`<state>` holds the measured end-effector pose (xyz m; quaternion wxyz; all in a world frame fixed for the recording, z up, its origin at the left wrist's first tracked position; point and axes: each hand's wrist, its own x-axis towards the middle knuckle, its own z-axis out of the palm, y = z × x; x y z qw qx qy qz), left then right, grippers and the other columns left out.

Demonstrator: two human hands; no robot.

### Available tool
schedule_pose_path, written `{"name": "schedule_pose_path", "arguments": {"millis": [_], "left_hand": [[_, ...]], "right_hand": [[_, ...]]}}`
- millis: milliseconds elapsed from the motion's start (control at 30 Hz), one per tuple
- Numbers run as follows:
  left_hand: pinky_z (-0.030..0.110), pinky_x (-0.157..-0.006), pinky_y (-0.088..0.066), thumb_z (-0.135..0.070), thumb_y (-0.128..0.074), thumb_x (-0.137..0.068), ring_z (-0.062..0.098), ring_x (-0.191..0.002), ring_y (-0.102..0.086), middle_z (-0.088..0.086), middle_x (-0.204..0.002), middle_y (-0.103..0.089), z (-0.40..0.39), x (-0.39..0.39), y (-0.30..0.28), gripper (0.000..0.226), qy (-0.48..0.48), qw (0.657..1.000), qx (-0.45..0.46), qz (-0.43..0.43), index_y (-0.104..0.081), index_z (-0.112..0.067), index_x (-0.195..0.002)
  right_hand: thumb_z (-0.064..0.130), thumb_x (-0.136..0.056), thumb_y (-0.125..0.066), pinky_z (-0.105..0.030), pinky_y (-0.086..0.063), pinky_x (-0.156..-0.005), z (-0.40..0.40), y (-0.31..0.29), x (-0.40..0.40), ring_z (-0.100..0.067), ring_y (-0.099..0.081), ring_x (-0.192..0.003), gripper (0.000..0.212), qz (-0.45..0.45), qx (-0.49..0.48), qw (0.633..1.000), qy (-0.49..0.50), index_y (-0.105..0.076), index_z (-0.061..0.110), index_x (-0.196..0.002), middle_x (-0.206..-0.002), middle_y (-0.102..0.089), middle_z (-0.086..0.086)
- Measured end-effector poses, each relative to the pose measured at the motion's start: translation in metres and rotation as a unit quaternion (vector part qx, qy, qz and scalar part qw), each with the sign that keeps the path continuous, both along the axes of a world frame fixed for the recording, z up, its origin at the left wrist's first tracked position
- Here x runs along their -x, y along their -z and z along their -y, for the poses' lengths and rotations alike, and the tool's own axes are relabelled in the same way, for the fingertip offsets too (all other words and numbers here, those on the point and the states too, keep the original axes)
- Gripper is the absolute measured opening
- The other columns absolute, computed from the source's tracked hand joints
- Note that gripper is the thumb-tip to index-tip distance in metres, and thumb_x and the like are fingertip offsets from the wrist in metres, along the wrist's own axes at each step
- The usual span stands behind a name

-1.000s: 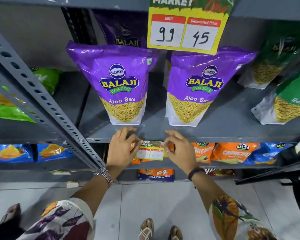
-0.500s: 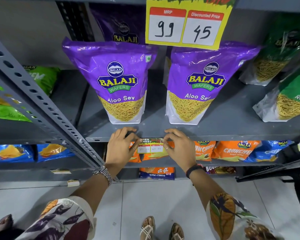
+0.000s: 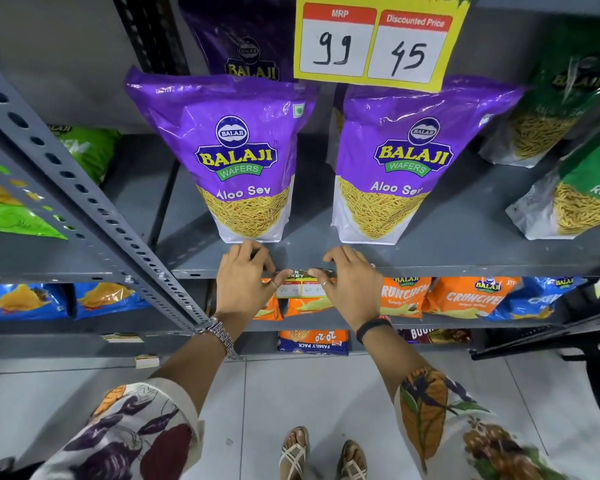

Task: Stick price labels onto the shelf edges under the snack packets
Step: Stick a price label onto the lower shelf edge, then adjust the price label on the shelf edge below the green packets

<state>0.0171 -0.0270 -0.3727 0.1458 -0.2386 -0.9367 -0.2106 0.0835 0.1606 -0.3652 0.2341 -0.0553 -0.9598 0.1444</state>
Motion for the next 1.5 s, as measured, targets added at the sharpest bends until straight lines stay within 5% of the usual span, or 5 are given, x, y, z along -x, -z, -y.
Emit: {"name": "schedule_pose_path", "arguments": {"millis": [300,467,967,1233,1500], "left_hand": [[0.039,-0.069,-0.053,0.000,-0.063,-0.075,0.028,-0.085,-0.060,0.001,-0.099,-0.067,-0.021,-0.017,-0.010,0.025,0.067,0.994,-0.056,0.065,-0.054,-0.017,-0.091],[0.040,-0.076,-0.053,-0.010,-0.060,-0.082,0.025,-0.088,-0.064,0.000,-0.103,-0.067,-0.079,-0.035,-0.024,0.020,0.129,0.984,-0.079,0.094,-0.056,-0.019,-0.100],[0.039,-0.067,-0.056,-0.036,-0.040,-0.090,0.021,-0.095,-0.068,-0.008,-0.120,-0.065,-0.386,-0.118,-0.014,0.032,0.174,0.976,-0.062,0.118,-0.062,-0.027,-0.111],[0.039,-0.098,-0.045,-0.038,-0.052,-0.083,0.020,-0.114,-0.061,-0.003,-0.124,-0.065,-0.497,-0.163,-0.001,0.024,0.151,0.986,-0.033,0.068,-0.072,-0.028,-0.092],[0.030,-0.059,-0.049,-0.036,-0.063,-0.087,0.025,-0.080,-0.068,-0.004,-0.096,-0.073,-0.568,-0.162,-0.025,0.016,0.127,0.989,-0.052,0.057,-0.067,-0.028,-0.100]], "right_hand": [[-0.004,-0.080,-0.064,-0.038,-0.056,-0.050,-0.046,-0.007,-0.015,-0.027,-0.069,-0.074,0.025,0.043,0.039,0.995,-0.079,-0.058,0.015,-0.094,-0.089,-0.075,-0.004],[0.012,-0.085,-0.061,-0.037,-0.054,-0.058,-0.128,-0.021,-0.048,-0.029,-0.067,-0.078,0.016,0.038,0.056,0.997,-0.025,-0.059,0.017,-0.100,-0.094,-0.072,-0.006],[-0.003,-0.068,-0.071,-0.043,-0.054,-0.065,-0.481,-0.047,-0.178,-0.040,-0.064,-0.080,0.030,0.050,-0.015,0.994,0.094,-0.067,0.008,-0.096,-0.085,-0.069,-0.020],[0.006,-0.081,-0.066,-0.037,-0.052,-0.070,-0.550,-0.032,-0.179,-0.031,-0.063,-0.089,0.025,0.069,0.052,0.996,0.030,-0.065,0.009,-0.106,-0.100,-0.069,-0.013],[0.005,-0.072,-0.072,-0.042,-0.055,-0.079,-0.581,-0.006,-0.185,-0.032,-0.058,-0.109,0.019,0.121,0.038,0.991,-0.030,-0.062,0.011,-0.087,-0.127,-0.060,-0.010]]}}
